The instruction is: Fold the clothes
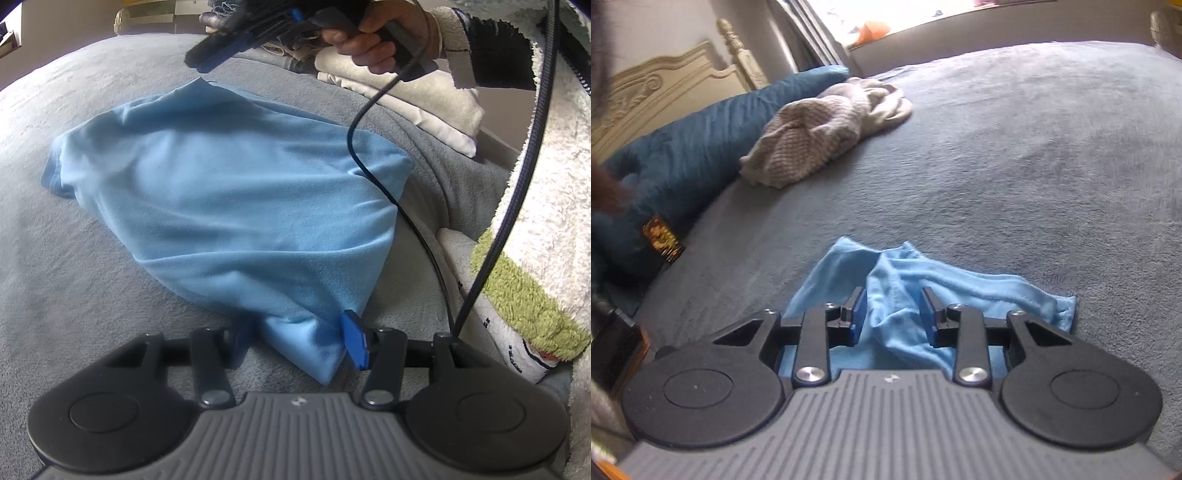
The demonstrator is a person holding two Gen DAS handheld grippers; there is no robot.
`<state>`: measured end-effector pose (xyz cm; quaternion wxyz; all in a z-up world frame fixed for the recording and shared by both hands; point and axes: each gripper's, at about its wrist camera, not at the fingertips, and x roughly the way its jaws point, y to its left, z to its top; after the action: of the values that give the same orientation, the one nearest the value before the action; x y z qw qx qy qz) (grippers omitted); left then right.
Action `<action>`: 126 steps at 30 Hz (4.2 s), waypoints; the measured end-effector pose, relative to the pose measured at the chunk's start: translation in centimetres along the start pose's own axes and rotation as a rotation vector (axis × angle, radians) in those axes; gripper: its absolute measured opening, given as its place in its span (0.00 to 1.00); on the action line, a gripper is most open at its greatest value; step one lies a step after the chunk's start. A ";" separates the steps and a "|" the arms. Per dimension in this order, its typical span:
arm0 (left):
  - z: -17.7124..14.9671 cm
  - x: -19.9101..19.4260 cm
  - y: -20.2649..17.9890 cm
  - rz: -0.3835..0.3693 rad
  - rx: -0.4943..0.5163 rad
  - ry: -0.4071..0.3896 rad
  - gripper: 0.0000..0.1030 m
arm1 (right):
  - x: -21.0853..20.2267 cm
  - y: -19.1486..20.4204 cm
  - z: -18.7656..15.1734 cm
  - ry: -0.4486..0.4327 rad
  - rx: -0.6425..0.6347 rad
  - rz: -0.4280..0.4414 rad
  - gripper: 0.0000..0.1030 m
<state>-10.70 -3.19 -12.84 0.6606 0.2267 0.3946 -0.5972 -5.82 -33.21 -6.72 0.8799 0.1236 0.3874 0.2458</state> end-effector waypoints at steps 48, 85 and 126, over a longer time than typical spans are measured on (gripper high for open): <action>-0.9 -0.2 -1.2 0.036 0.036 -0.002 0.56 | -3.9 -1.0 -9.3 0.207 0.177 -0.147 0.09; -0.8 -0.1 -1.3 0.044 0.033 -0.003 0.58 | -6.6 -2.0 -11.9 0.212 0.290 -0.178 0.09; -1.2 0.1 -2.9 0.091 0.008 -0.035 0.58 | 6.3 5.3 -0.4 0.212 -0.586 -0.347 0.02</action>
<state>-13.78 -2.88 -13.09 0.6928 0.2364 0.3702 -0.5719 -4.25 -25.32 -8.74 0.8615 -0.2278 0.4049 0.2047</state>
